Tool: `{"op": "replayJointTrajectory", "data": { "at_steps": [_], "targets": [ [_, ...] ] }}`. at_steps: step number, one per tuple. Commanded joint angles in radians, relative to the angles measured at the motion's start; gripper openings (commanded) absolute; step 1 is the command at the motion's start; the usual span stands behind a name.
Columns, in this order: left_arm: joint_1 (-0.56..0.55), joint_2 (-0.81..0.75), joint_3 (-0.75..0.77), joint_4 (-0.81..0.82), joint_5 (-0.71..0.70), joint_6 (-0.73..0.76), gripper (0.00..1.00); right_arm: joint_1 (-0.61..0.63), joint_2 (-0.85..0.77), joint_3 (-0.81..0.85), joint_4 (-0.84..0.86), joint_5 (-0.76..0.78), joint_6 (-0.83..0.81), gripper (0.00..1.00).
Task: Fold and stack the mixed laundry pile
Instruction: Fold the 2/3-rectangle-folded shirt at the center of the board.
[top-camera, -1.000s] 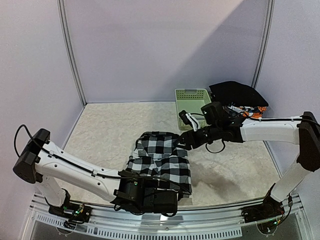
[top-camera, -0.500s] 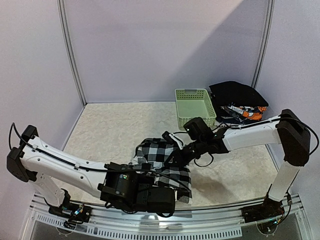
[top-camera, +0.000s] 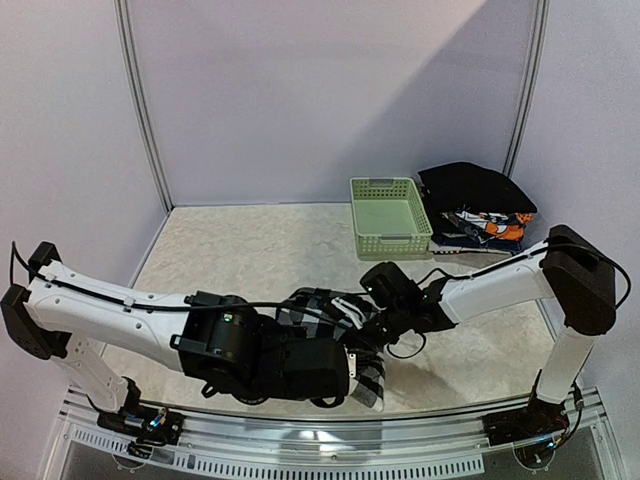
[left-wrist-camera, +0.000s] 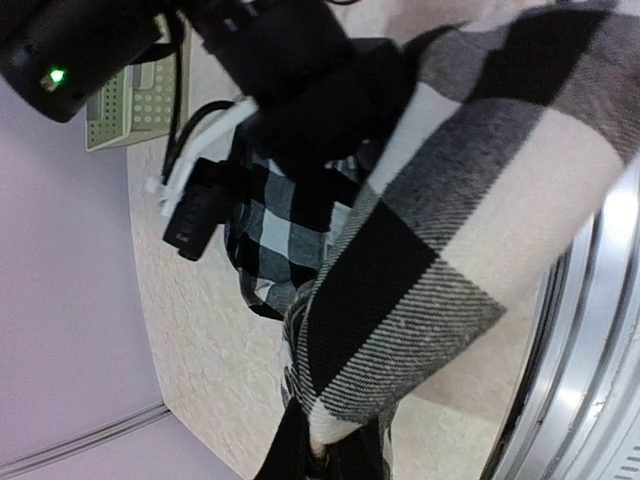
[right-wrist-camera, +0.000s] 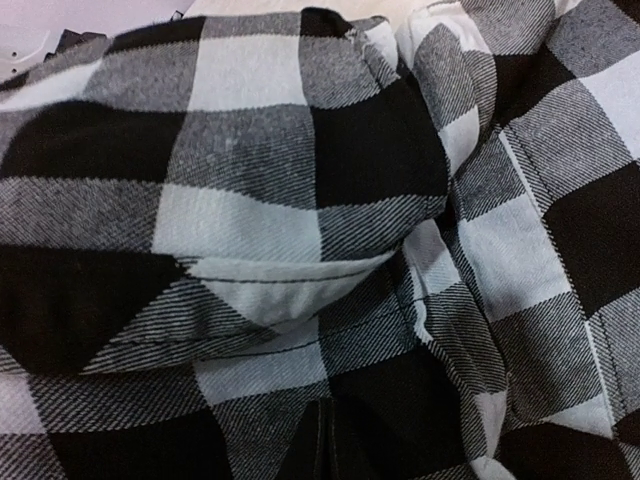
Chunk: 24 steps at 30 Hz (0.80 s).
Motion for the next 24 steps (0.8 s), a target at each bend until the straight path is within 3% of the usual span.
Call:
{"op": "replayJointTrajectory", "data": {
  "at_steps": [1, 7, 15, 24],
  "targets": [
    [0.049, -0.017, 0.07, -0.001, -0.021, 0.062, 0.0, 0.023, -0.046, -0.044, 0.047, -0.053, 0.02, 0.04],
    [0.133, 0.007, 0.122, 0.046, 0.024, 0.142, 0.0, 0.027, -0.109, -0.082, 0.051, -0.044, 0.028, 0.06],
    [0.213, 0.078, 0.169, 0.11, 0.106, 0.242, 0.0, -0.012, -0.163, -0.107, -0.012, 0.247, 0.119, 0.09],
    [0.288, 0.164, 0.251, 0.124, 0.177, 0.317, 0.0, -0.044, -0.243, -0.149, -0.109, 0.403, 0.148, 0.09]
  ]
}}
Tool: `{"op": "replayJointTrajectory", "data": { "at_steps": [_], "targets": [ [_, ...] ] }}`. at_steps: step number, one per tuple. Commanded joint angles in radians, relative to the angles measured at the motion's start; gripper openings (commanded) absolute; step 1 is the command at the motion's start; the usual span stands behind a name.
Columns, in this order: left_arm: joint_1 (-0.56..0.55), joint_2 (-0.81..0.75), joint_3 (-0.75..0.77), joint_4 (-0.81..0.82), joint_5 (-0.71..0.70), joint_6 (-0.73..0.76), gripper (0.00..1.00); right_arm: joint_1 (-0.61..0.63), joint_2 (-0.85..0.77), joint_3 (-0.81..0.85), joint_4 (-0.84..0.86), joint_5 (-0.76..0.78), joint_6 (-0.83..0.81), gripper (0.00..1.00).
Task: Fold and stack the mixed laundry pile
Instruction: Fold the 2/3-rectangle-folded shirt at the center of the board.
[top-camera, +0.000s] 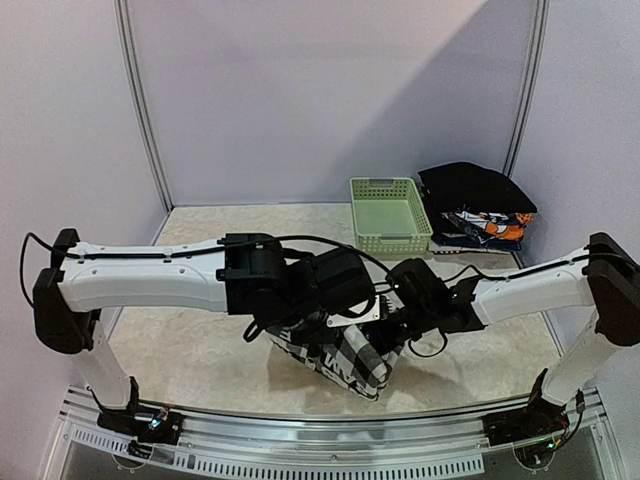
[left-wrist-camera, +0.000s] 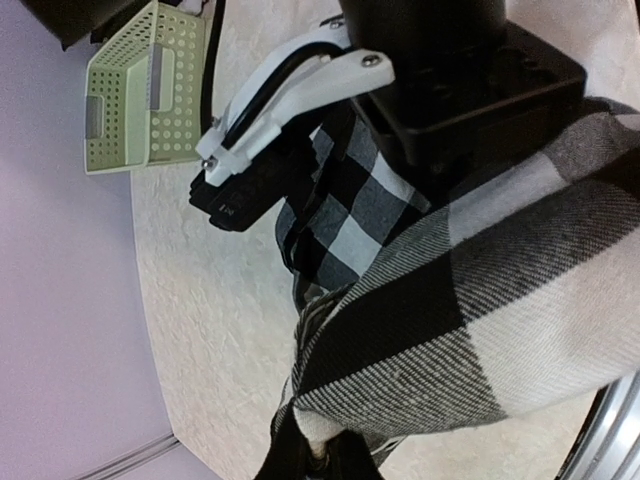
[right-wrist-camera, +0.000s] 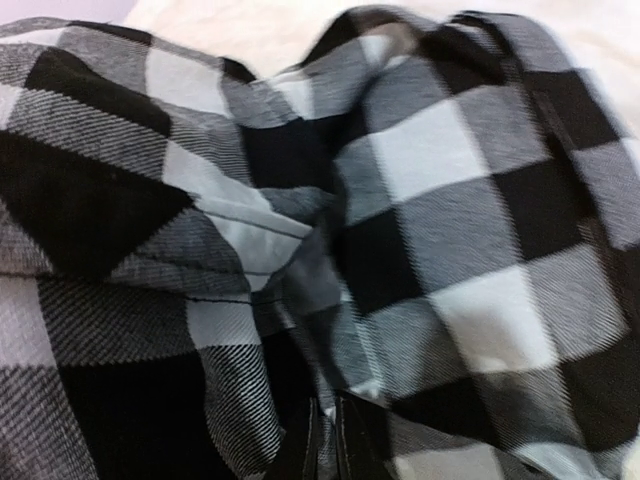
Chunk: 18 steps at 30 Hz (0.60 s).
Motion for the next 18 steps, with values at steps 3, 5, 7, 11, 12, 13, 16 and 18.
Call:
{"op": "replayJointTrajectory", "data": {
  "at_steps": [3, 5, 7, 11, 12, 13, 16, 18],
  "targets": [
    [0.075, 0.057, 0.072, 0.04, 0.075, 0.073, 0.0, -0.018, -0.057, -0.025, -0.097, 0.194, 0.048, 0.08],
    [0.095, 0.078, 0.09, 0.039, 0.086, 0.087, 0.0, -0.031, -0.081, -0.034, -0.132, 0.287, 0.08, 0.08],
    [0.113, 0.101, 0.107, 0.037, 0.103, 0.098, 0.0, -0.048, -0.107, -0.047, -0.164, 0.377, 0.108, 0.08],
    [0.144, 0.147, 0.136, 0.045, 0.139, 0.123, 0.0, -0.083, -0.203, -0.086, -0.216, 0.506, 0.149, 0.1],
    [0.15, 0.159, 0.143, 0.05, 0.144, 0.129, 0.0, -0.09, -0.222, -0.094, -0.232, 0.541, 0.158, 0.11],
    [0.158, 0.17, 0.152, 0.051, 0.153, 0.136, 0.0, -0.096, -0.246, -0.102, -0.248, 0.574, 0.165, 0.12],
    [0.179, 0.217, 0.193, 0.052, 0.18, 0.15, 0.0, -0.11, -0.313, -0.127, -0.28, 0.65, 0.187, 0.12],
    [0.19, 0.243, 0.214, 0.054, 0.189, 0.162, 0.0, -0.114, -0.352, -0.146, -0.289, 0.676, 0.197, 0.12]
  ]
}}
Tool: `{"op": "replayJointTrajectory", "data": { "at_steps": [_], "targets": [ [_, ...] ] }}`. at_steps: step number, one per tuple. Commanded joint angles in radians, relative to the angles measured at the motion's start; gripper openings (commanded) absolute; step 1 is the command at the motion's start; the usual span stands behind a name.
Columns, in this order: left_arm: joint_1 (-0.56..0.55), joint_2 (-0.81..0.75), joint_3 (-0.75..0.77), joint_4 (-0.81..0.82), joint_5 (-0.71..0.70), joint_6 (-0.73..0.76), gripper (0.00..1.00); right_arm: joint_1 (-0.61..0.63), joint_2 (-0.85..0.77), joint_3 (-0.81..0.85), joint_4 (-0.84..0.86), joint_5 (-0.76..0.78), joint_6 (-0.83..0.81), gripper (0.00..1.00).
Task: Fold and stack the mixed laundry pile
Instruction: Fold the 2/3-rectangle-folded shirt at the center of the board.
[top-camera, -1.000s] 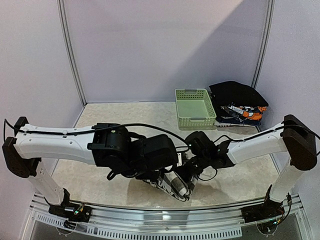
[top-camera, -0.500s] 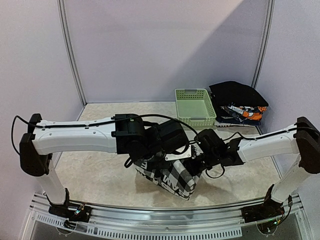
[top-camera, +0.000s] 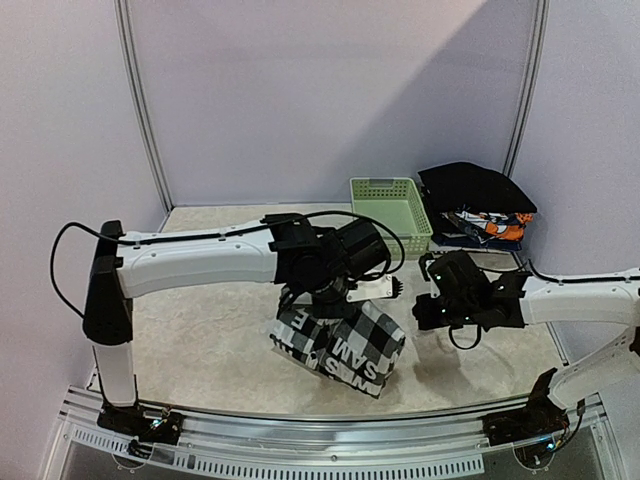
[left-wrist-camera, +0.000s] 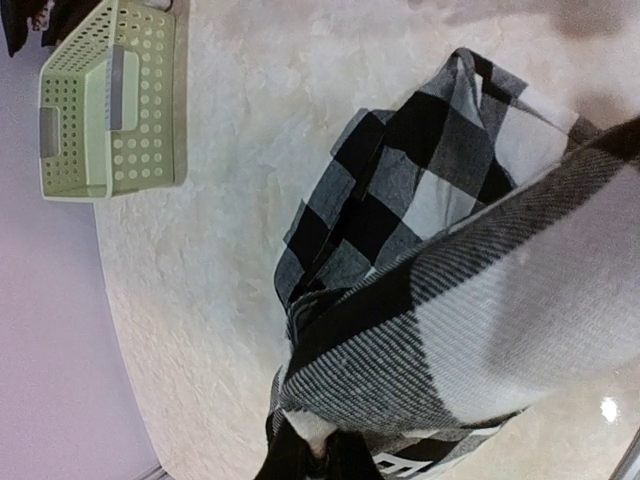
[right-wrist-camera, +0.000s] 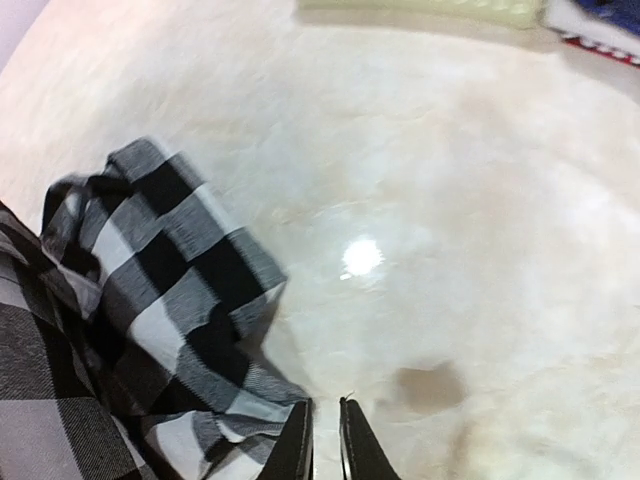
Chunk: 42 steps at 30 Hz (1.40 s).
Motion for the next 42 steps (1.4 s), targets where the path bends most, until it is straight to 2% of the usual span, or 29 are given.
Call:
{"op": "replayJointTrajectory", "data": {
  "at_steps": [1, 10, 21, 23, 27, 32, 36, 42],
  "targets": [
    [0.039, 0.064, 0.062, 0.021, 0.053, 0.047, 0.0, -0.012, -0.087, -0.047, -0.065, 0.147, 0.047, 0.12],
    [0.086, 0.188, 0.149, 0.027, 0.091, 0.072, 0.0, -0.014, -0.223, -0.129, -0.054, 0.179, 0.07, 0.12],
    [0.125, 0.31, 0.207, 0.069, 0.087, 0.069, 0.02, -0.015, -0.311, -0.18, -0.023, 0.132, 0.055, 0.12],
    [0.125, 0.325, 0.211, 0.084, 0.087, 0.069, 0.1, -0.014, -0.324, -0.188, -0.003, 0.11, 0.045, 0.12],
    [0.127, 0.33, 0.205, 0.121, 0.054, 0.045, 0.39, -0.014, -0.36, -0.206, 0.057, 0.003, 0.016, 0.14],
    [0.132, 0.219, 0.102, 0.257, 0.018, -0.026, 0.71, -0.015, -0.385, -0.212, 0.163, -0.194, -0.022, 0.19],
    [0.135, 0.108, 0.009, 0.321, -0.012, -0.115, 0.8, -0.014, -0.364, -0.207, 0.254, -0.364, -0.027, 0.2],
    [0.138, -0.023, -0.125, 0.353, -0.014, -0.259, 0.79, -0.006, -0.264, -0.185, 0.39, -0.523, -0.007, 0.2]
  ]
}}
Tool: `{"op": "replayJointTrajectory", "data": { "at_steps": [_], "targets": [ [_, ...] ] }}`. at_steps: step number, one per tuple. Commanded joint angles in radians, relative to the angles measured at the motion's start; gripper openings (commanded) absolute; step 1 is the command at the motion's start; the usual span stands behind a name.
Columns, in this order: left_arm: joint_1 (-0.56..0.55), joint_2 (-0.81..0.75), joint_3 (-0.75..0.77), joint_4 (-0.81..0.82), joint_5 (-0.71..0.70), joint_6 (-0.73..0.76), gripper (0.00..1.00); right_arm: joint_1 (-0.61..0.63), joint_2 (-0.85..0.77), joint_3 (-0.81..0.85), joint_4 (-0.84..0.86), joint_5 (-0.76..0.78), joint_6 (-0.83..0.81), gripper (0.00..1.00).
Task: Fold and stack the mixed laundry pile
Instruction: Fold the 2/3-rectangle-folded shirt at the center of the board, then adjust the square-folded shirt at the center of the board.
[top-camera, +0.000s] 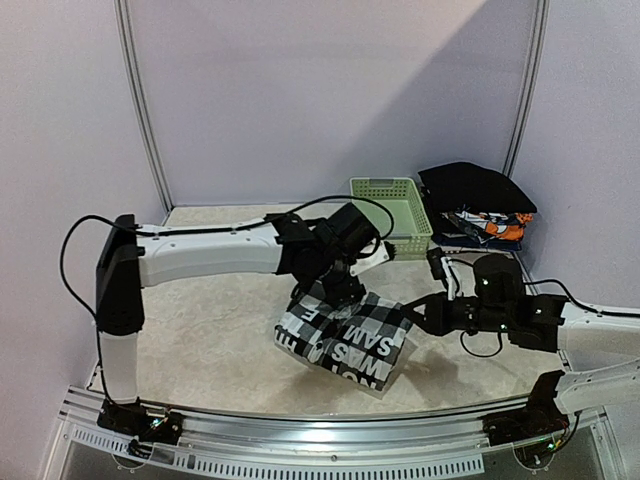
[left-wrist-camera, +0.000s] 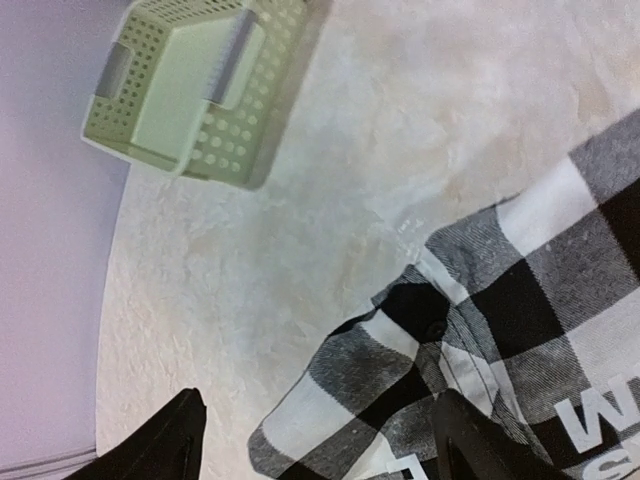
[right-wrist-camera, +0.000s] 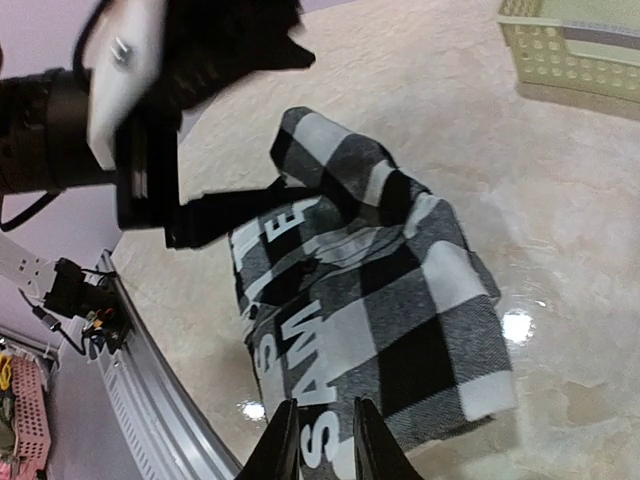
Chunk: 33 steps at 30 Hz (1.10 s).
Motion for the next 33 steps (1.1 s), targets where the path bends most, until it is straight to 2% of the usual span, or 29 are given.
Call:
{"op": "replayJointTrajectory", "data": {
  "at_steps": [1, 7, 11, 16, 26, 30, 33],
  "targets": [
    [0.022, -0.107, -0.101, 0.069, 0.006, -0.146, 0.77, 0.009, 0.079, 0.021, 0.124, -0.169, 0.005, 0.2],
    [0.042, -0.144, -0.212, 0.111, 0.118, -0.206, 0.57, 0.038, 0.236, 0.062, 0.169, -0.208, 0.015, 0.21],
    [0.091, -0.116, -0.244, 0.155, 0.169, -0.237, 0.5, 0.038, 0.332, 0.064, 0.159, -0.101, 0.017, 0.21],
    [0.164, -0.063, -0.259, 0.232, 0.223, -0.26, 0.46, 0.026, 0.427, 0.031, 0.159, 0.001, 0.018, 0.21],
    [0.271, 0.1, -0.233, 0.315, 0.249, -0.297, 0.44, 0.019, 0.683, -0.03, 0.331, -0.054, 0.073, 0.2],
    [0.294, 0.126, -0.246, 0.32, 0.243, -0.32, 0.42, 0.014, 0.727, -0.011, 0.313, -0.056, 0.072, 0.21],
    [0.295, 0.09, -0.273, 0.313, 0.203, -0.329, 0.42, 0.007, 0.707, 0.028, 0.251, -0.058, 0.052, 0.21]
  ]
}}
